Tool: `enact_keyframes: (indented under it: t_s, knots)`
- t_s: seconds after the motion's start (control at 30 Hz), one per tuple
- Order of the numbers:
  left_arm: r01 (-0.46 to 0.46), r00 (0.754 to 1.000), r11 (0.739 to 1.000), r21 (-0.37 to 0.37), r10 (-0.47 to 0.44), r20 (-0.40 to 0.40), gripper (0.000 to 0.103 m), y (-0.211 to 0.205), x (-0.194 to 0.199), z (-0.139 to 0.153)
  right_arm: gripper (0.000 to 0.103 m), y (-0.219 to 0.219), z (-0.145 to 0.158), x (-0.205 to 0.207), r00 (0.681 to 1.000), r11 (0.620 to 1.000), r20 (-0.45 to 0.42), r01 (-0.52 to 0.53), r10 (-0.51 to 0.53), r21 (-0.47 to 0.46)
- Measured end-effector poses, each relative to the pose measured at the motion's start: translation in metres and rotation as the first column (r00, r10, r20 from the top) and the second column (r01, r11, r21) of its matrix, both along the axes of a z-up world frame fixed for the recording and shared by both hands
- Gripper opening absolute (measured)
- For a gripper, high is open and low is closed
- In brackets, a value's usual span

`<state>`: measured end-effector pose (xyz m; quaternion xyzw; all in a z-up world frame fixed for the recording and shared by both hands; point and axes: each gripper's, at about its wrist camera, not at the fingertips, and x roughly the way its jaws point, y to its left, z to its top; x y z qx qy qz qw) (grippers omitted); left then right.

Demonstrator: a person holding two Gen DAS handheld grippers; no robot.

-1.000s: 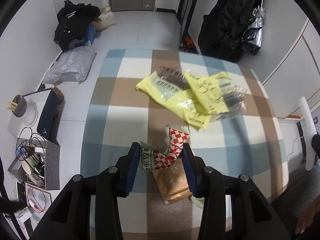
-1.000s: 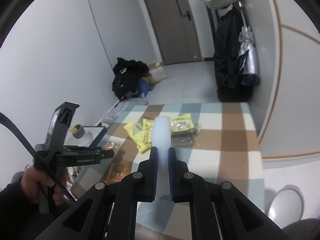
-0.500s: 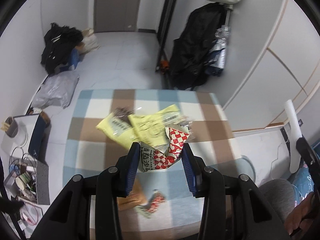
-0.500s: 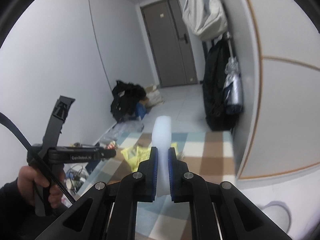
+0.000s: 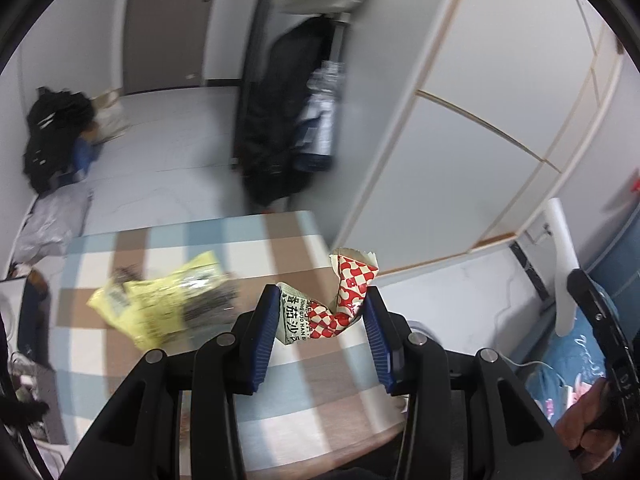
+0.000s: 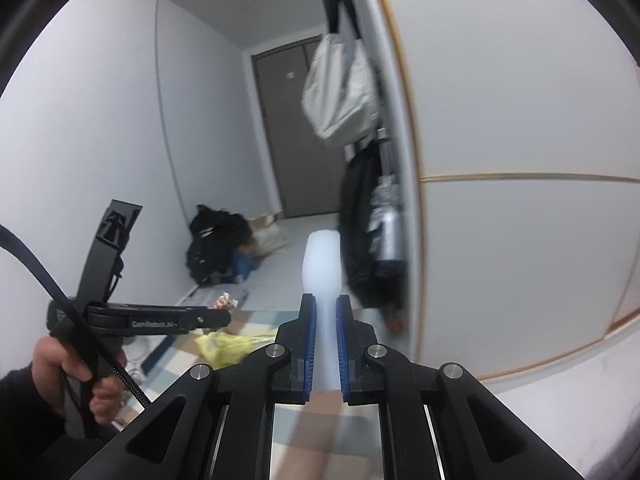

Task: Collect trash
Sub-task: 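Carry the foam strip and red-checked wrapper over to the white bin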

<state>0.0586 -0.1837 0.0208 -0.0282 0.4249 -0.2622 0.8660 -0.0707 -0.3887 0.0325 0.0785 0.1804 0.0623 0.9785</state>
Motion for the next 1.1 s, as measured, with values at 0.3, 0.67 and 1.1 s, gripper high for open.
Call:
enact_keyframes:
  t_s: [0.3, 0.67, 1.1]
  knots:
    - [0.154, 0.986, 0.987, -0.044, -0.156, -0.058, 0.037, -0.076, -0.002, -0.009, 0.009, -0.076, -0.024, -0.018, 0.985, 0.986, -0.054, 0.167, -0.166, 0.025]
    - [0.312, 0.930, 0.950, -0.004, -0.306, -0.205, 0.037, -0.174, 0.011, -0.069, 0.009, -0.157, -0.090, -0.030, 0.936, 0.944, -0.209, 0.311, -0.284, 0.111]
    - [0.482, 0.802, 0.874, 0.061, -0.412, -0.432, 0.037, -0.263, 0.016, -0.168, 0.009, -0.220, -0.217, -0.012, 0.818, 0.877, -0.502, 0.431, -0.282, 0.210]
